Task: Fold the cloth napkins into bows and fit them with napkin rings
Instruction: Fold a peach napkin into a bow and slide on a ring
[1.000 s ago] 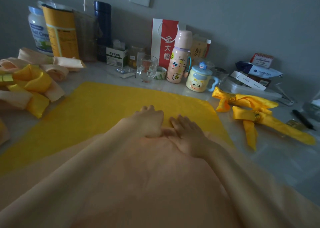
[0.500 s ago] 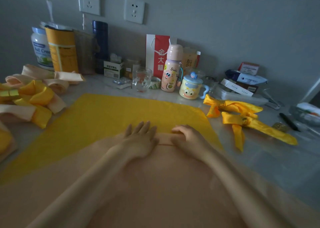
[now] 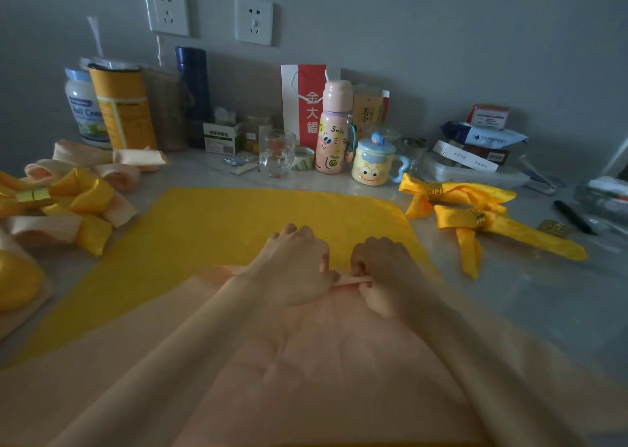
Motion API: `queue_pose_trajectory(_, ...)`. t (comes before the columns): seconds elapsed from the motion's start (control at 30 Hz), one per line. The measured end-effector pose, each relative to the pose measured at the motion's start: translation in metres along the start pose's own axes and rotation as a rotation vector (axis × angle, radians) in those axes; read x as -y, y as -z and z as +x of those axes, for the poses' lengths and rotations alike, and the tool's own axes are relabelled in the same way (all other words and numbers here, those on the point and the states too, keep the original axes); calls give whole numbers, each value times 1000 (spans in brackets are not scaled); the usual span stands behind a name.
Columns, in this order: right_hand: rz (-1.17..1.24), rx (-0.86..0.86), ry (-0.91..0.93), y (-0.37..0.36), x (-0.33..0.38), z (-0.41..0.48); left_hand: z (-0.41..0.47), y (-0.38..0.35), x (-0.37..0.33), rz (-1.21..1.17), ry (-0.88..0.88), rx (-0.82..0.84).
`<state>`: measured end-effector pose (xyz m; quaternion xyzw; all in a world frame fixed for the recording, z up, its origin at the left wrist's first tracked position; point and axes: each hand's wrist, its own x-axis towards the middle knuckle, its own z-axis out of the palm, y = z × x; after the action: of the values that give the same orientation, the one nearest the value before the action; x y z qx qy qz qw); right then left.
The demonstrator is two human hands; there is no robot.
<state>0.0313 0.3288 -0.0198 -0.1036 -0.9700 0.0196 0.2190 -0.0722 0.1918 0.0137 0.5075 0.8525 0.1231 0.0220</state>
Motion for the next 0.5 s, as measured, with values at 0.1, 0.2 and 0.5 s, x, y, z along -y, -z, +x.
queue_pose_trajectory(0.1, -140, 173, 23, 8, 12, -1, -2, -9, 3, -10, 39, 97)
queue_pose_trajectory(0.2, 19, 435, -161, 20, 13, -4, -5, -19, 9, -14, 55, 184)
queue_pose_trajectory(0.5, 73, 549, -175, -16, 34, -7, -10, -22, 18, -130, 94, 250)
